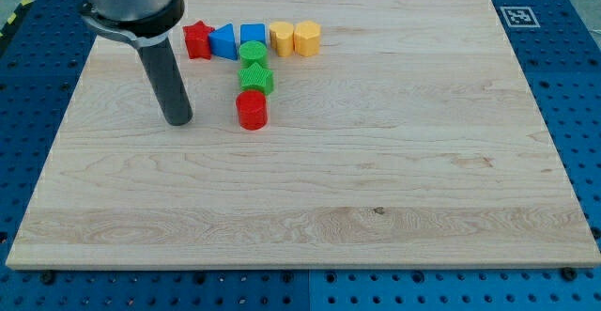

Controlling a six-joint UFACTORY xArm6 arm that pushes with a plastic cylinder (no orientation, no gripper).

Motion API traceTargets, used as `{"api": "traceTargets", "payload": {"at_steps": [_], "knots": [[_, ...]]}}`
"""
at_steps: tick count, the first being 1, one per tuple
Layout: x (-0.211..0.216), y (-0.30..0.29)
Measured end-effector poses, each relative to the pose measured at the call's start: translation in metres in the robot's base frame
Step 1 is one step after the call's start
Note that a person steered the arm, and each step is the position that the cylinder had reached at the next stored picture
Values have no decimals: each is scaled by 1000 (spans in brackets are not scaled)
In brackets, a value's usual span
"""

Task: Move your arm towards the red star

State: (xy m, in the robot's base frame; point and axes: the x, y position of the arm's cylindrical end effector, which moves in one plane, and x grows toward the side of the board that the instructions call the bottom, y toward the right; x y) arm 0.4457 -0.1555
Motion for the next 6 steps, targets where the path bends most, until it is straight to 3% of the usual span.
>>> {"api": "traceTargets", "payload": {"at_steps": [1,2,3,5,6], "knots": [[0,-4],[-15,-45],[-67,-75],[-201,-69],[-211,-7]]}}
